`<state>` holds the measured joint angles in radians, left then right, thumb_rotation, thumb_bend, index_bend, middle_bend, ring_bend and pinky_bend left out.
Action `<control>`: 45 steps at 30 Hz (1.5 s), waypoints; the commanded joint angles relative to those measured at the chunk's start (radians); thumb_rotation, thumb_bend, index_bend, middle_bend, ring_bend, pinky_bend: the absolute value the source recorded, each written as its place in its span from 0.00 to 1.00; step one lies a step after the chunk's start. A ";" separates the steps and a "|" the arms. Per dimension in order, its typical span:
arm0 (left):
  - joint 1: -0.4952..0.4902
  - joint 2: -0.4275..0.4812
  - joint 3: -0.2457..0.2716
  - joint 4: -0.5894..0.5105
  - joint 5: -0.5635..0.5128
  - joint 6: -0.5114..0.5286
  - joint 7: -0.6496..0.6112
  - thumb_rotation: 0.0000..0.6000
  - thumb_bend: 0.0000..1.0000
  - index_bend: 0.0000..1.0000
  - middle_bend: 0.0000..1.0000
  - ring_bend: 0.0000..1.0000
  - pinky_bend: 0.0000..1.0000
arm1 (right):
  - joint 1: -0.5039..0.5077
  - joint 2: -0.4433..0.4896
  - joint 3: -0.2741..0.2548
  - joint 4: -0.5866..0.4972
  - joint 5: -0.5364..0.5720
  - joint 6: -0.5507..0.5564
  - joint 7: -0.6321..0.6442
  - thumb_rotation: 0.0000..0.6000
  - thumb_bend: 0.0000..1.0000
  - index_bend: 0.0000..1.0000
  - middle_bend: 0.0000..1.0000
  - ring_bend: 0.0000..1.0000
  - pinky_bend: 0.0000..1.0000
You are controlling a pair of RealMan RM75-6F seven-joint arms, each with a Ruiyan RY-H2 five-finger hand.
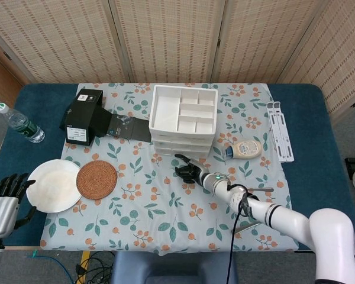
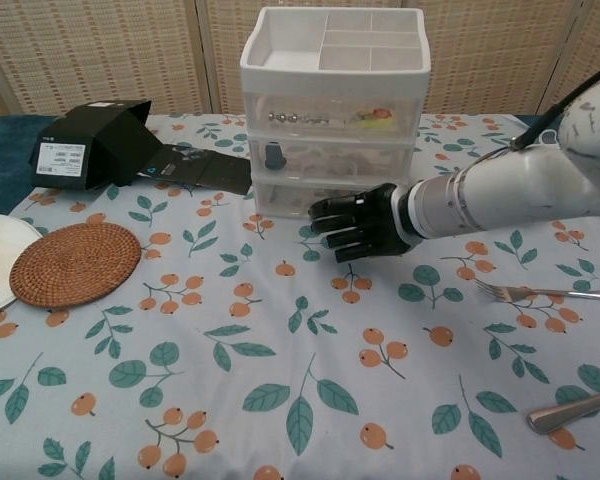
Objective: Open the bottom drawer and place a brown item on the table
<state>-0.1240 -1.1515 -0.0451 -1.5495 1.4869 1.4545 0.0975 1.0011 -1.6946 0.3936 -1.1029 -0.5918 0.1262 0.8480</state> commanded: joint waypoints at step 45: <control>0.006 0.004 0.005 -0.005 -0.010 0.000 0.013 1.00 0.32 0.20 0.13 0.07 0.09 | 0.036 -0.026 -0.030 0.024 0.058 0.017 -0.125 1.00 0.62 0.08 0.83 1.00 1.00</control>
<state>-0.1178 -1.1470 -0.0403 -1.5550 1.4770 1.4542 0.1108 1.0408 -1.7251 0.3641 -1.0708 -0.5322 0.1432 0.7259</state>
